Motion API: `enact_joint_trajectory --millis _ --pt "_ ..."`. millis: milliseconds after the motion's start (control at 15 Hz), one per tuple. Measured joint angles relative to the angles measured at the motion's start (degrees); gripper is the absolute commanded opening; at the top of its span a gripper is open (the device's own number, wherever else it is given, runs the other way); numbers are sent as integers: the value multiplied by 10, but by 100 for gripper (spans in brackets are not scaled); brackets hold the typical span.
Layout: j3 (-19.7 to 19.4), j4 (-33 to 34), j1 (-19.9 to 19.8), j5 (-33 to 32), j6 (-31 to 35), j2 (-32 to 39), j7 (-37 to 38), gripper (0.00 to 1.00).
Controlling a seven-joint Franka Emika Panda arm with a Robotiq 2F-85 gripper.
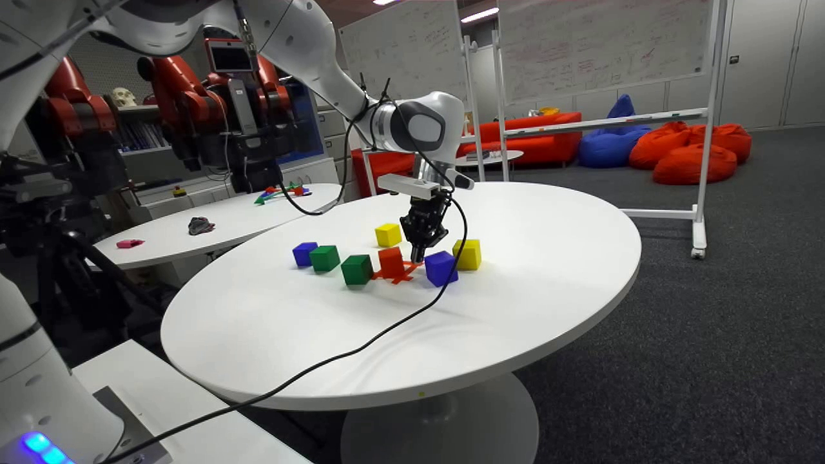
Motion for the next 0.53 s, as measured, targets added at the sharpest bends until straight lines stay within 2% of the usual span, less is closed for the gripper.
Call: enact_joint_trajectory --millis 200,533 --pt "0 0 0 0 0 0 0 24" --pt "0 0 0 0 0 0 0 26"
